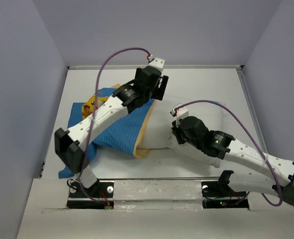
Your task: Put the pillow into the pillowcase
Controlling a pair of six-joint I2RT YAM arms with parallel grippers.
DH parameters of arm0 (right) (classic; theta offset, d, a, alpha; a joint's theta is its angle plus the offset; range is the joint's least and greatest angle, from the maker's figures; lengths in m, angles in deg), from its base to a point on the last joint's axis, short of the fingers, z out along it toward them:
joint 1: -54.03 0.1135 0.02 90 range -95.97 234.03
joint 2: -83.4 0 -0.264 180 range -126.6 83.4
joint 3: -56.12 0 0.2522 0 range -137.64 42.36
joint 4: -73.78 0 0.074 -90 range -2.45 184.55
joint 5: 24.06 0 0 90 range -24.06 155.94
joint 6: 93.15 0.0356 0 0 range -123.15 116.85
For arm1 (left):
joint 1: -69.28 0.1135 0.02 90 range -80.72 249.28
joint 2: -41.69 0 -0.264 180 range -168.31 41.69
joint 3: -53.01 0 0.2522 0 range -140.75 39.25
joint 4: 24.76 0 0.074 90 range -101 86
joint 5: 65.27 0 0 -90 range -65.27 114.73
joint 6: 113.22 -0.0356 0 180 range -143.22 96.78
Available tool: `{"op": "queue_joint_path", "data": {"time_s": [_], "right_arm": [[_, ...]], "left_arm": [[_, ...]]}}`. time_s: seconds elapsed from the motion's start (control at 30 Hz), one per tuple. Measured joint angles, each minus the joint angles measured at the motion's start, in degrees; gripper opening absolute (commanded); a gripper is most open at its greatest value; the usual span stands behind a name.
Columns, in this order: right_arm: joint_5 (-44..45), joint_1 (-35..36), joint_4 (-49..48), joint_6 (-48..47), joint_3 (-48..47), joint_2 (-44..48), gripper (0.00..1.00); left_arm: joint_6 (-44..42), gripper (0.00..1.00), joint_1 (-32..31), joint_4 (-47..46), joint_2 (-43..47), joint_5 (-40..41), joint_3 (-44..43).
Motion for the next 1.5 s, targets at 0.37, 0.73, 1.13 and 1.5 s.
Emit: {"op": "queue_joint_path", "data": {"time_s": [0.37, 0.73, 1.13, 1.5], "right_arm": [[-2.27, 0.0, -2.75, 0.04, 0.33, -1.14, 0.0], [-2.34, -0.92, -5.66, -0.74, 0.17, -0.68, 0.89], [-15.74, -10.91, -22.82, -6.62, -5.09, -20.17, 0.01], [-31.47, -1.73, -43.15, -5.49, 0.66, -21.38, 0.0]], "left_arm": [[-1.36, 0.75, -1.38, 3.32, -10.25, 3.26, 1.07], [-4.92, 0.0, -1.36, -0.96, -10.88, 9.53, 5.27], [-0.57, 0.0, 3.67, -8.17, -6.78, -4.81, 8.28], [7.63, 0.0, 6.88, -9.4, -8.39, -13.81, -1.73]]}}
